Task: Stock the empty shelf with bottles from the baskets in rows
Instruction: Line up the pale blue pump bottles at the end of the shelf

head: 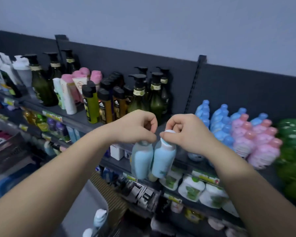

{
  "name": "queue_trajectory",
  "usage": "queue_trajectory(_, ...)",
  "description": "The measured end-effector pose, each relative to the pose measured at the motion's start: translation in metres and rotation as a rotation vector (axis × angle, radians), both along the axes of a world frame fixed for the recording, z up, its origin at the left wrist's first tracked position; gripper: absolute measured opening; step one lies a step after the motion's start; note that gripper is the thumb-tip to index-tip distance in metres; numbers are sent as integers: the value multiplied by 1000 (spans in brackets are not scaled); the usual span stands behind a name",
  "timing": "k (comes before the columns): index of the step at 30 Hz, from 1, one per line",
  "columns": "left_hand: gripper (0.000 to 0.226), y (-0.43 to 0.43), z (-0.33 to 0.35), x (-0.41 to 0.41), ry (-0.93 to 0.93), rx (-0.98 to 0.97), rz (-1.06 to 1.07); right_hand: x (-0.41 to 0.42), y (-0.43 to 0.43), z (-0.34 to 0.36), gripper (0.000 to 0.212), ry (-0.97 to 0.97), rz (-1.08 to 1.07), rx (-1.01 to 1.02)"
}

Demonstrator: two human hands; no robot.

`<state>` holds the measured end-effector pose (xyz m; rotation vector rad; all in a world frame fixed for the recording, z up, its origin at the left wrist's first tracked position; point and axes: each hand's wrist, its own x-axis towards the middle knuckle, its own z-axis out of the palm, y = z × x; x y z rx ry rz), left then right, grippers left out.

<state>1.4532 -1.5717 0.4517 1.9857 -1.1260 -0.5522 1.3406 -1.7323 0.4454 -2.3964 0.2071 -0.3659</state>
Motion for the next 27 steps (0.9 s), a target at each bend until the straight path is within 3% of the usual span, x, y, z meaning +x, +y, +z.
queue_trajectory(6, 36, -98, 16, -74, 47, -59, -94, -89, -69, 18, 18, 22, -155, 5)
queue_trajectory(15, 24, -221, 33, -189, 114, -145, -239, -228, -168, 46, 20, -26, -389, 13)
queue_trajectory(21, 38, -289, 53, -258, 135, -194, -350, -308, -216, 70, 18, -71, -564, 54)
queue_trajectory(27, 31, -348, 71, -310, 114, -199, -507, -369, -248, 83, 21, -115, -689, 109)
